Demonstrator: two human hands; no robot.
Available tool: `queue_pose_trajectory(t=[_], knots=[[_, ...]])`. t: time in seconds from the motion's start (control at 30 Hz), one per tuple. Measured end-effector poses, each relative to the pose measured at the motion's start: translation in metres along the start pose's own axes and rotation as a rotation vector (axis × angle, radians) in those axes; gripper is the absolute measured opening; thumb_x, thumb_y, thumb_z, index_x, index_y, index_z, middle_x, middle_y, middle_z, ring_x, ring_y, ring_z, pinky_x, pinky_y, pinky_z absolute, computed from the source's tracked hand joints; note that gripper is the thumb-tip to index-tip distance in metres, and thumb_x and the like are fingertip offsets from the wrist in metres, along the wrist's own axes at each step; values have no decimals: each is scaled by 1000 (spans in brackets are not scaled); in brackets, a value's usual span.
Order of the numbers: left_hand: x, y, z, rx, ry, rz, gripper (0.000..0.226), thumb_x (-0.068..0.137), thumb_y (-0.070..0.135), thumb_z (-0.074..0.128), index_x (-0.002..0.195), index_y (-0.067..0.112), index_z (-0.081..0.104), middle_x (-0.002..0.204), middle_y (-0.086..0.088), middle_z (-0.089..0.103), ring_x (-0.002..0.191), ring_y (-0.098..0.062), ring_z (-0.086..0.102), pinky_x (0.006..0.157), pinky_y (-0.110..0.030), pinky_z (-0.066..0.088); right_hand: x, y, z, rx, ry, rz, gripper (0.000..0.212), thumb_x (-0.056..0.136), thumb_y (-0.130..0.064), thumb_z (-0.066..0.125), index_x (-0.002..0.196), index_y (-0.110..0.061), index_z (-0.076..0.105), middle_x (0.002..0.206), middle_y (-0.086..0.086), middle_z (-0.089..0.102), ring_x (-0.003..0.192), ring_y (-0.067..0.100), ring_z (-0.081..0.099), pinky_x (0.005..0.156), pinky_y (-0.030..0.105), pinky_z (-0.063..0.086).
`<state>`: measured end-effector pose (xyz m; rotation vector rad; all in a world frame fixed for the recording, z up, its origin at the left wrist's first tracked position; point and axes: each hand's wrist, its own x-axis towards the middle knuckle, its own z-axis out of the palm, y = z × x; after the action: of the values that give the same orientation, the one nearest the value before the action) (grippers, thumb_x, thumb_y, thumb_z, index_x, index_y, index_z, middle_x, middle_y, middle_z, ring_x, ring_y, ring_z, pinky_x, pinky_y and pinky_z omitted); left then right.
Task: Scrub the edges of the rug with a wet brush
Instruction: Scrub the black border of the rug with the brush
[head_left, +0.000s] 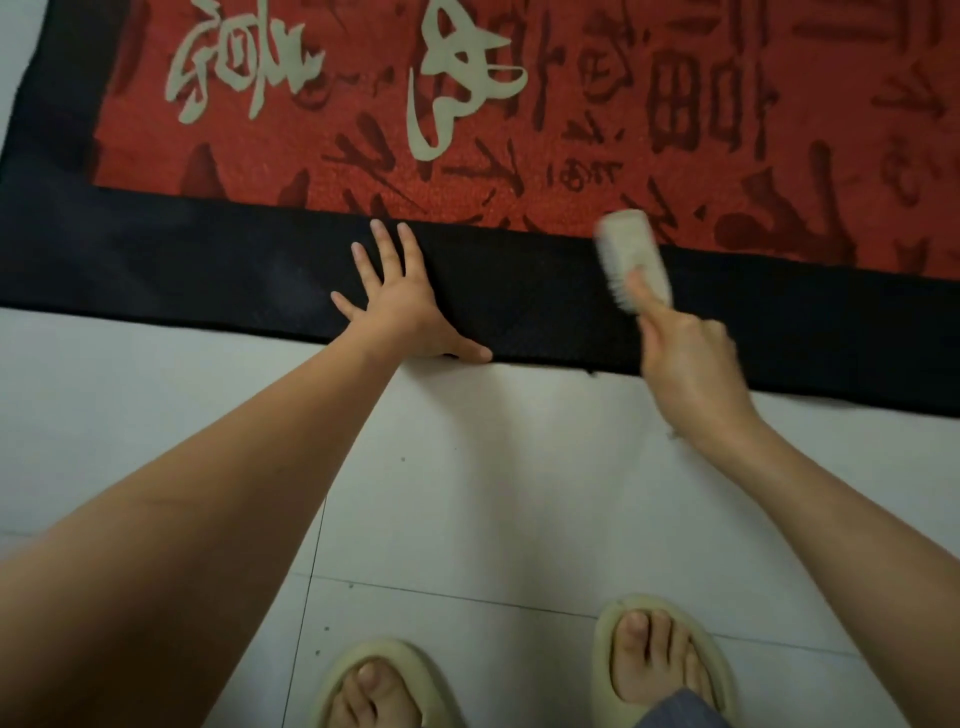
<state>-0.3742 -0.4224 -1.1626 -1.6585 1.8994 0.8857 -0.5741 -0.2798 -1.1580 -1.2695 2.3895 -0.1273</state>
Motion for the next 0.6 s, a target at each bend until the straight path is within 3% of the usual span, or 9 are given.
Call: queue_pose_trajectory(t=[0.07,0.1,0.17,0.23,0.27,0.33,0.4,0.53,0.6], knots=[[1,5,-1,-10,-2,-15,161,51,59,88,148,18,-32,153,-4,-41,143,-32,-31,113,-67,-3,-10,-20,11,119,27,20,50,102,-15,37,149,-31,34,99,32,64,90,48,58,75,44,43],[0,7,-2,-16,-5,-14,159,52,58,89,148,17,-32,153,-5,-41,144,-33,-31,113,-67,-2,-15,-44,21,148,-64,-29,49,103,-16,34,150,-29,31,96,29,63,93,47,58,72,41,39],[0,5,0,-25,16,-1,154,57,54,88,150,16,-29,155,-4,-39,144,-32,-29,114,-68,-1,-21,-84,38,92,-269,-224,57,102,-13,31,152,-36,19,95,24,59,94,44,58,71,40,39],[1,-1,-1,-27,29,12,154,56,55,88,150,18,-28,156,-1,-37,145,-30,-28,115,-66,-1,-14,-84,34,-27,-271,-361,62,100,-13,34,150,-44,16,101,24,59,95,44,58,78,42,46],[1,-4,-1,-20,25,19,156,54,58,88,150,19,-28,156,0,-37,146,-29,-28,115,-64,-1,-4,-64,25,-64,-201,-334,56,102,-17,35,149,-43,22,102,26,60,96,45,59,81,45,47],[0,-6,0,-13,25,21,158,52,59,88,150,20,-29,155,1,-38,145,-28,-28,115,-63,-3,14,-23,2,-7,-68,-95,49,102,-21,36,147,-40,32,101,30,61,94,47,59,82,47,48],[1,-2,-1,-19,24,14,158,52,59,88,149,20,-30,155,0,-39,145,-29,-29,115,-63,-3,8,-22,1,67,0,41,55,101,-14,35,149,-40,29,103,31,61,93,46,57,82,45,46],[-1,-1,0,-13,17,29,155,55,58,88,150,19,-29,155,-1,-38,145,-30,-28,115,-64,-2,-25,-73,29,-128,-268,-367,75,96,-3,32,152,-44,3,94,21,57,91,41,58,75,42,44],[0,-4,-1,-9,20,32,156,54,59,87,150,20,-29,155,0,-38,145,-29,-28,115,-63,-3,-6,-54,16,-227,-186,-404,74,97,-5,32,151,-46,2,99,22,57,92,42,59,76,43,46]])
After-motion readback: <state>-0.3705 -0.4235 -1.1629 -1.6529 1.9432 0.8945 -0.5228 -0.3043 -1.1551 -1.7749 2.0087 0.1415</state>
